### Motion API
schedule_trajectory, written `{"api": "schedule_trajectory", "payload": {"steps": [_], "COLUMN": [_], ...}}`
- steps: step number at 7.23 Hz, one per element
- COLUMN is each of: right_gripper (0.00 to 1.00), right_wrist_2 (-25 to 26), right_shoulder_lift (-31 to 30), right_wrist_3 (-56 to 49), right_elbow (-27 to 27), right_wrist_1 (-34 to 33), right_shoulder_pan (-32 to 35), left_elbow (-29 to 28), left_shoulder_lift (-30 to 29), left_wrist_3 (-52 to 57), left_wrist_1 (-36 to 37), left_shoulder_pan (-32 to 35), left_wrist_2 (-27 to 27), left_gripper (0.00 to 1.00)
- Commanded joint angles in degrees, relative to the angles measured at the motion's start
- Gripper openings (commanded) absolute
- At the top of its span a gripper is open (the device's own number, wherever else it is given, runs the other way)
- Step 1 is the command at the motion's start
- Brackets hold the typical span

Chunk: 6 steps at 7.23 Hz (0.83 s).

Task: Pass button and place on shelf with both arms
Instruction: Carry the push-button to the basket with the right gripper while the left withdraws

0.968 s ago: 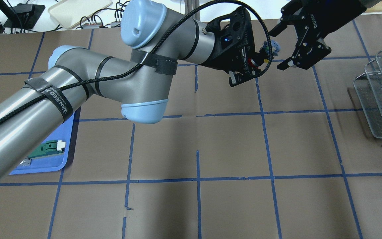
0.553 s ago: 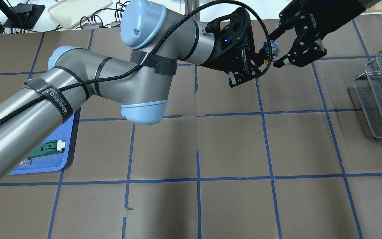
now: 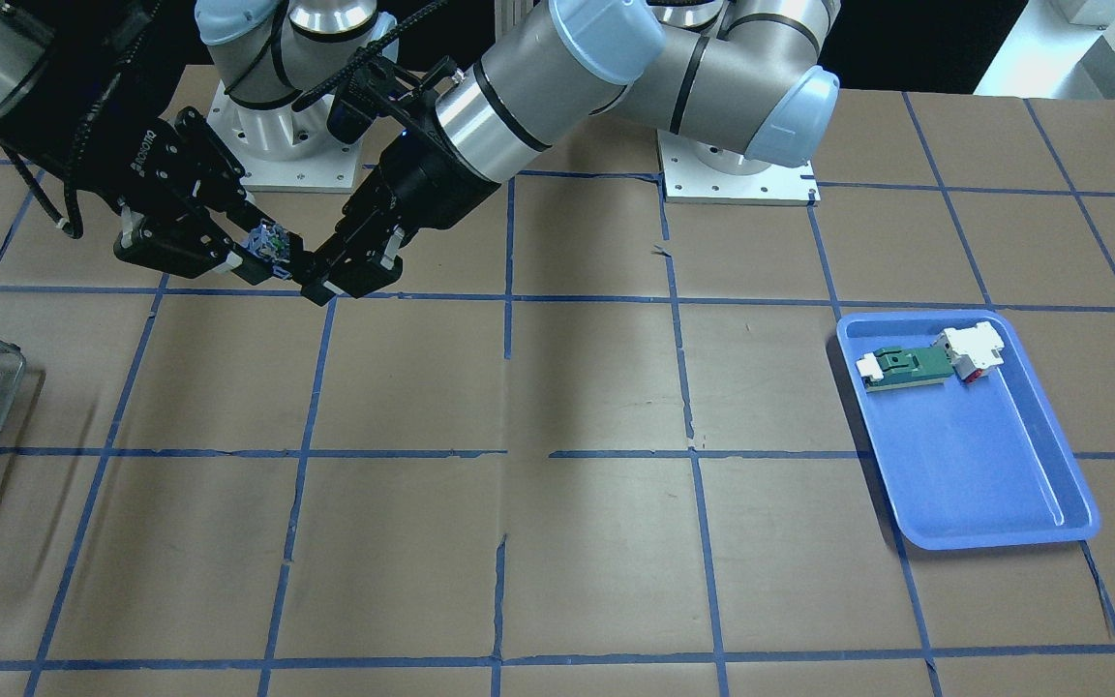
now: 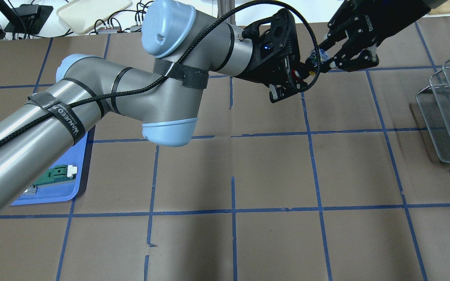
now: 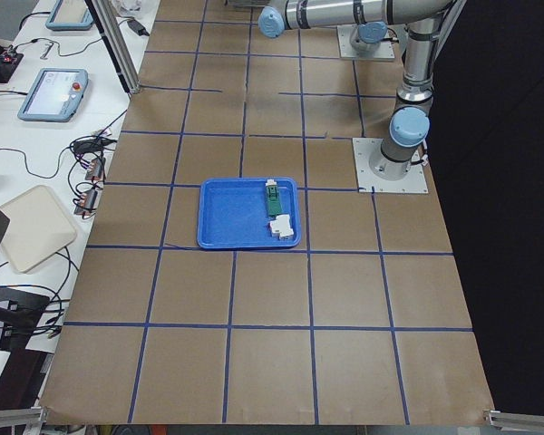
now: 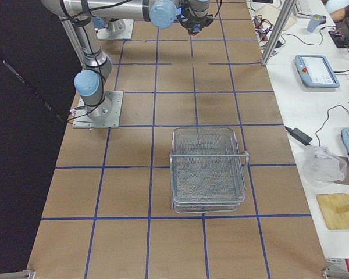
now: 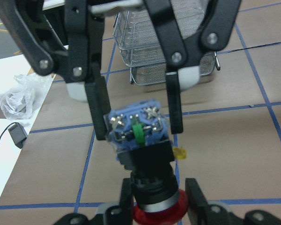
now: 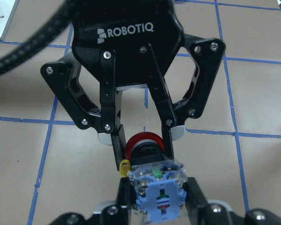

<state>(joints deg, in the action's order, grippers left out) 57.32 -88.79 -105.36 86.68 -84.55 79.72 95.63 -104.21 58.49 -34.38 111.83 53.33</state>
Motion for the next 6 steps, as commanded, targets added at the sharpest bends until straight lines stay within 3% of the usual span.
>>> {"api": "schedule_trajectory", "payload": {"steps": [1,3,4,6], "right_gripper": [0.0,0.0,0.0,0.0], "right_wrist_2": [0.1,0.2,1.0,10.1], "right_shoulder_lift": [-0.1,0.0,0.6,3.1], "right_wrist_3": [0.1,0.2,0.4,3.1], "right_elbow": [0.0,0.1,0.2,0.1], "right_wrist_1": [-0.1,-0.1,-0.4,-4.3], "right_shoulder_pan": [0.0,0.0,-0.6,-8.0], "left_elbow": [0.0,0.1,0.0,-0.1], "left_shoulder_lift": [0.9,1.4,2.5,6.5], "left_wrist_3": [-0.2,-0.3,-0.5,-4.8], "left_wrist_1": [-0.3,-0.3,-1.7,-15.7], "left_shoulder_pan": [0.0,0.0,-0.3,-0.9], "left_wrist_2": [3.8,4.7,9.4,18.3], "left_gripper": [1.0,1.0,1.0,1.0]}}
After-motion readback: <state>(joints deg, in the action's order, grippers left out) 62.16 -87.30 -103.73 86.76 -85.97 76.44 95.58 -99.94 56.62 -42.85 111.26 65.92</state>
